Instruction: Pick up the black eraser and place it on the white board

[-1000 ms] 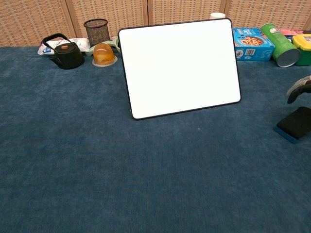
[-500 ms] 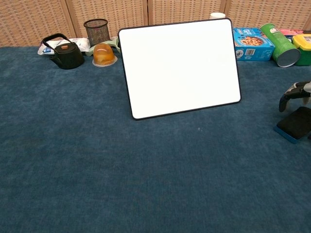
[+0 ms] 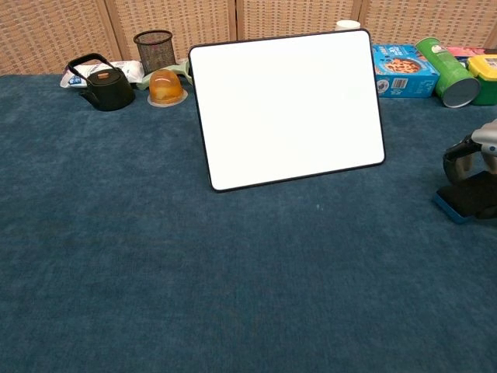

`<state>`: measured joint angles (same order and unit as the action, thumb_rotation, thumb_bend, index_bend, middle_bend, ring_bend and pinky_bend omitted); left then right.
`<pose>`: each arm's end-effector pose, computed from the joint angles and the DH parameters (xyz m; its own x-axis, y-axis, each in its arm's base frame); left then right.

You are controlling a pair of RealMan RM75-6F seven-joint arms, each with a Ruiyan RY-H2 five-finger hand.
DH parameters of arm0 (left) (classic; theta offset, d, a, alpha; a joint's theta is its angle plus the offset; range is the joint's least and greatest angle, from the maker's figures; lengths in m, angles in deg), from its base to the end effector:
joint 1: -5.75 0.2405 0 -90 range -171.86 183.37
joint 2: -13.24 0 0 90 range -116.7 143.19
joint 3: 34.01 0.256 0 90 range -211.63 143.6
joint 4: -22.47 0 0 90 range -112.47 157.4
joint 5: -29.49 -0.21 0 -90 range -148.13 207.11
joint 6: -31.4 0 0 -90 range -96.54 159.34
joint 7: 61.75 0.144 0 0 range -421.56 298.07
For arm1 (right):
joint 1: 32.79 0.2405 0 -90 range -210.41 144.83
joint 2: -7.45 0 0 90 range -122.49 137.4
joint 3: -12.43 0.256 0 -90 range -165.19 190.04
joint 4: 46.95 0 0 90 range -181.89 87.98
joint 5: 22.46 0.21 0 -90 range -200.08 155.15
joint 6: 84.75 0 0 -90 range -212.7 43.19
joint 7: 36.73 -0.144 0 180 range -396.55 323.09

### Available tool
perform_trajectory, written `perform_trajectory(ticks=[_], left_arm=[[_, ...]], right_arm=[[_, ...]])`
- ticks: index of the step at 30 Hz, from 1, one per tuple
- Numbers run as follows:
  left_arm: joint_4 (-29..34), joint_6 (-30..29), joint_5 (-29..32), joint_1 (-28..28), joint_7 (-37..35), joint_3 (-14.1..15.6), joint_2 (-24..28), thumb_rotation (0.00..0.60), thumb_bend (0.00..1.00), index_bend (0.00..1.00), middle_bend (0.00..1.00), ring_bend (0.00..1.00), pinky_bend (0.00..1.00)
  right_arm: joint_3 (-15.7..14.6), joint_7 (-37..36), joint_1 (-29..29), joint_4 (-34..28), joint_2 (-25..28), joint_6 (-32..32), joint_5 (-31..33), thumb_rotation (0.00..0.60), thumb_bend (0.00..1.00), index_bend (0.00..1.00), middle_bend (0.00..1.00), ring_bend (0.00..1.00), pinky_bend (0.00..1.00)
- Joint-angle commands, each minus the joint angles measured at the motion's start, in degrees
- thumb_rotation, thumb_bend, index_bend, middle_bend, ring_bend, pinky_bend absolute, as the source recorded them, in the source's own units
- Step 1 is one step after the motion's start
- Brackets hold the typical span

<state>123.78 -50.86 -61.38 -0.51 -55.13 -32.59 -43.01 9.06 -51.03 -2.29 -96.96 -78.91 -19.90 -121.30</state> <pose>-0.2836 0.1690 0.1670 0.4963 0.1030 0.8620 0.8663 -0.1237 -0.4840 -0.3106 -0.3171 0.0395 0.6562 -0.1827 0.7322 -0.7039 -0.4980 0.5065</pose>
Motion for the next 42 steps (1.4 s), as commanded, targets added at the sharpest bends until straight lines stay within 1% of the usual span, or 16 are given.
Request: perform_trajectory(ticks=[1,3,6,7,9,11,16,18,19,21,24,29,31,36,42], left_arm=[[-0.04,-0.06,0.02,0.02,-0.29,-0.02,0.12,0.600,0.15,0.00,0.00,0.00,0.00],[-0.06,-0.12,0.02,0.02,-0.55,-0.05,0.19,0.600,0.15,0.00,0.00,0.00,0.00],[-0.11,-0.26,0.04,0.02,-1.00,-0.14,0.33,0.600,0.15,0.00,0.00,0.00,0.00],[-0.12,-0.26,0.02,0.02,-1.08,-0.14,0.36,0.600,0.15,0.00,0.00,0.00,0.00],[-0.13,-0.24,-0.08,0.01,-1.10,-0.09,0.37,0.600,0.15,0.00,0.00,0.00,0.00],[-0.13,-0.18,-0.13,-0.01,-1.07,-0.05,0.36,0.600,0.15,0.00,0.00,0.00,0.00],[-0.10,-0.23,-0.33,0.02,-1.19,0.05,0.43,0.600,0.15,0.00,0.00,0.00,0.00],[-0.13,-0.30,-0.40,0.04,-1.25,0.06,0.44,0.600,0.15,0.00,0.00,0.00,0.00],[-0.15,-0.36,-0.39,0.07,-1.39,0.04,0.47,0.600,0.16,0.00,0.00,0.00,0.00],[-0.19,-0.32,-0.31,0.05,-1.55,0.03,0.50,0.600,0.15,0.00,0.00,0.00,0.00],[-0.28,0.01,0.00,-0.08,-1.70,-0.05,0.51,0.600,0.16,0.00,0.00,0.00,0.00],[-0.51,0.32,0.21,-0.29,-1.87,-0.17,0.58,0.600,0.15,0.00,0.00,0.00,0.00],[-0.61,0.51,0.51,-0.41,-2.35,-0.30,0.80,0.600,0.15,0.00,0.00,0.00,0.00],[-0.72,0.38,0.55,-0.39,-3.26,-0.35,1.16,0.600,0.15,0.00,0.00,0.00,0.00],[-0.99,-0.03,-0.10,-0.19,-4.09,-0.09,1.37,0.600,0.15,0.00,0.00,0.00,0.00]], right_arm=[[-0.16,-0.71,-0.35,0.60,-0.42,1.70,-0.15,0.600,0.15,0.51,0.51,0.44,0.55],[-0.11,-0.88,-0.48,0.49,-0.30,2.91,-0.31,0.600,0.15,0.52,0.52,0.45,0.56],[1.14,-0.57,-0.88,-1.14,0.41,7.79,-0.58,0.600,0.15,0.52,0.53,0.45,0.56],[2.25,0.03,-1.08,-2.21,0.53,10.61,-0.56,0.600,0.15,0.53,0.53,0.46,0.56],[4.01,1.36,-1.24,-3.95,0.35,14.34,-0.38,0.600,0.18,0.53,0.53,0.46,0.57],[5.47,2.88,-1.00,-5.38,-0.05,16.07,0.07,0.600,0.20,0.54,0.54,0.46,0.57],[8.27,7.10,1.08,-10.11,-0.76,15.18,1.65,0.600,0.20,0.54,0.54,0.46,0.58],[8.96,8.66,1.97,-11.16,-1.26,14.72,1.77,0.600,0.20,0.54,0.54,0.46,0.58],[9.85,10.56,3.25,-11.78,-2.29,14.52,1.51,0.600,0.20,0.54,0.54,0.46,0.58],[10.63,12.65,4.18,-11.94,-3.44,14.57,1.45,0.600,0.20,0.54,0.54,0.46,0.59],[11.93,17.04,6.14,-10.30,-6.24,15.78,0.33,0.600,0.21,0.54,0.55,0.47,0.60],[13.56,22.15,9.10,-7.30,-10.22,16.31,-0.50,0.600,0.23,0.54,0.55,0.48,0.61],[15.15,24.86,10.77,-6.96,-12.56,14.71,1.02,0.600,0.23,0.54,0.56,0.48,0.62],[17.02,31.10,13.11,-5.35,-16.32,10.97,4.28,0.600,0.23,0.54,0.56,0.49,0.64],[18.48,34.08,15.67,-2.27,-19.16,7.38,7.39,0.600,0.23,0.54,0.56,0.49,0.65]])
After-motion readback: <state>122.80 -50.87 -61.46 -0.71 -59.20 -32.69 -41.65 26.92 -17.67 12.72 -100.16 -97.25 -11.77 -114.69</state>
